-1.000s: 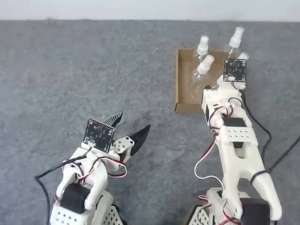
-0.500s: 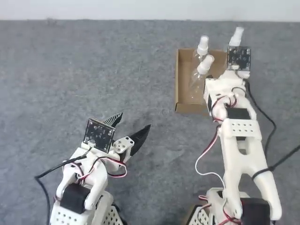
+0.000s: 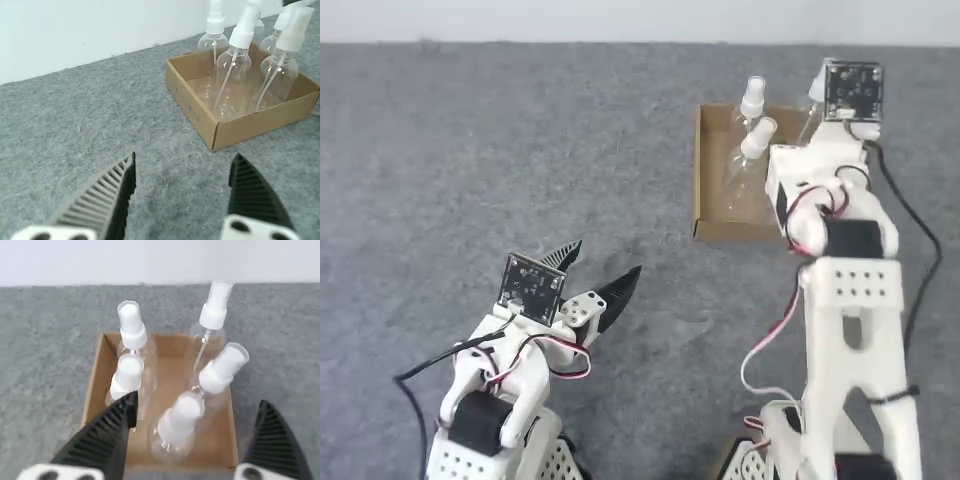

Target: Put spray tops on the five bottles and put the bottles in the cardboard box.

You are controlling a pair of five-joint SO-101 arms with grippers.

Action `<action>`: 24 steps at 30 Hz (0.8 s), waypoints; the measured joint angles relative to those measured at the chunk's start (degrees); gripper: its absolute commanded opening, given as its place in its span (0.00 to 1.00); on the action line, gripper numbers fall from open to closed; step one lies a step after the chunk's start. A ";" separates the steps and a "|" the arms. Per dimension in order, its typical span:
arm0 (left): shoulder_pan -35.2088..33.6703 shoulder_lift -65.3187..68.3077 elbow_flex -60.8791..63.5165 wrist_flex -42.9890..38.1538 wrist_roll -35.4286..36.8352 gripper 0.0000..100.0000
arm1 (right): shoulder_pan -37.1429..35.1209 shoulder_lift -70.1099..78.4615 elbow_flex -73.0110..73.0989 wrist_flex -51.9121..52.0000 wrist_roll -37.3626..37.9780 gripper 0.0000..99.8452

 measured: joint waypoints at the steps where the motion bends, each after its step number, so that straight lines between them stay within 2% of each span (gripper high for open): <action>1: 0.00 0.00 0.00 0.00 0.00 0.28 | 0.00 -1.41 0.00 1.58 0.00 0.30; 7: -0.35 0.00 0.00 0.00 0.00 0.28 | -0.88 -10.46 6.51 5.27 0.00 0.30; 14: -5.54 0.00 0.00 0.00 0.00 0.28 | -2.55 -20.57 17.58 8.97 0.35 0.30; 20: -6.24 0.09 0.00 0.00 0.00 0.28 | -2.73 -30.51 28.40 13.54 8.88 0.30; 24: -11.34 0.00 0.00 0.44 0.00 0.28 | -2.73 -40.18 35.78 16.53 12.75 0.30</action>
